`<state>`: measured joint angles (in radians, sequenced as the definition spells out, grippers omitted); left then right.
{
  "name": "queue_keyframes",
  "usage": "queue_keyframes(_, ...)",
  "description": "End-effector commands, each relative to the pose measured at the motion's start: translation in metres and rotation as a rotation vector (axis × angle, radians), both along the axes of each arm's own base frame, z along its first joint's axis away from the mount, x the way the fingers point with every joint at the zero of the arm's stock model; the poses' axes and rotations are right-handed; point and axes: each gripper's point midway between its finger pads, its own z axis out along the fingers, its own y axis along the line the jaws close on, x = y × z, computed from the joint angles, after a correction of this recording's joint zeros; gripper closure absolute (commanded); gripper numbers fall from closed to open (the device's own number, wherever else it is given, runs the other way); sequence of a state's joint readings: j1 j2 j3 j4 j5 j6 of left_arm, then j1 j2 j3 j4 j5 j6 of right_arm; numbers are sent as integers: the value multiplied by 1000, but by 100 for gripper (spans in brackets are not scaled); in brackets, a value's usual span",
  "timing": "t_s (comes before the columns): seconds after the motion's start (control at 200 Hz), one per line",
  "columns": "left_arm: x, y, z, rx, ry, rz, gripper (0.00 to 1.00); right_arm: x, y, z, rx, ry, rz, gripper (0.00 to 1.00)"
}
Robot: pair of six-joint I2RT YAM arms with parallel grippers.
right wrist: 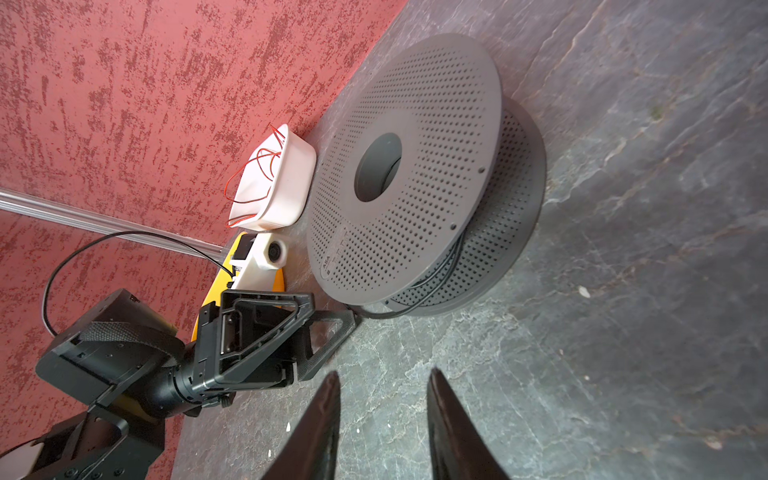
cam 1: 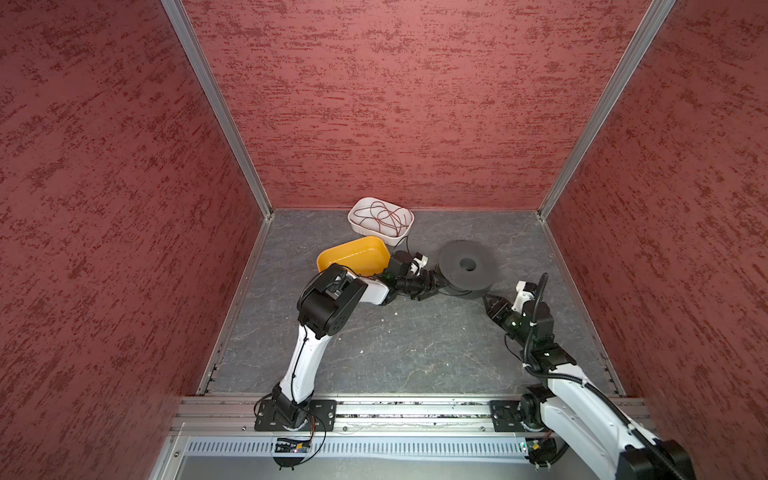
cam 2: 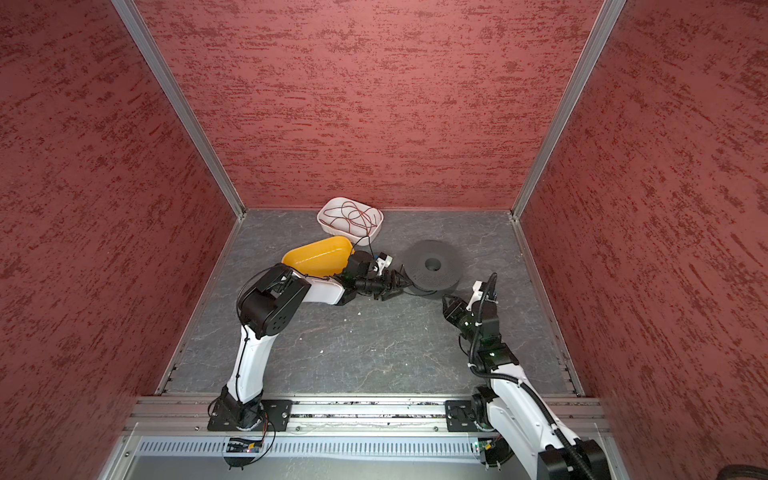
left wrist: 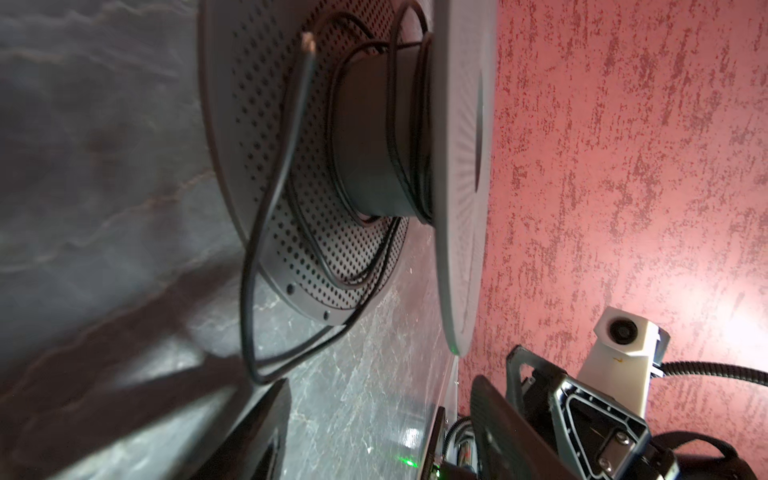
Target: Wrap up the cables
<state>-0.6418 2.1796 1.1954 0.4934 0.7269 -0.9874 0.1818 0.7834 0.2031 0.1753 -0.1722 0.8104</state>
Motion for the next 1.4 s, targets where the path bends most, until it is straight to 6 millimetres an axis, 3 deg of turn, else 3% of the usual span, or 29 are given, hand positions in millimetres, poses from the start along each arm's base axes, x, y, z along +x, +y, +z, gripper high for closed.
queue_keyframes(0.0,3,-1,41,-56,-118,-46,24,5,6,20,1,-69,32,59)
queue_keyframes(0.165,0,2,58,-65,-174,-65,17,6,8,25,-2,-88,48,54)
queue_keyframes(0.301,-2,10,57,-28,-163,-67,14,6,12,27,-7,-96,72,51)
queue_keyframes(0.476,0,32,66,-12,-170,-38,10,8,12,31,-36,-100,85,48)
queue_keyframes(0.551,-2,44,72,30,-180,-32,7,10,9,37,-79,-114,81,41)
queue_keyframes(0.581,-2,49,78,47,-199,-29,0,12,8,41,-101,-121,77,39)
queue_keyframes(0.646,-4,62,87,119,-227,-13,0,18,5,49,-144,-134,70,35)
queue_keyframes(0.731,-5,83,103,243,-291,21,1,28,-1,62,-211,-163,45,17)
queue_keyframes(0.792,-3,103,115,347,-359,71,1,37,-10,69,-276,-166,5,2)
queue_keyframes(1.027,12,195,173,616,-705,321,1,67,-60,79,-558,-154,-219,1)
queue_keyframes(1.092,19,233,183,720,-792,429,0,71,-71,77,-646,-165,-264,1)
queue_keyframes(1.212,26,302,177,783,-806,598,0,73,-83,74,-764,-243,-317,1)
queue_keyframes(1.398,21,386,126,888,-772,750,0,69,-97,69,-811,-265,-360,1)
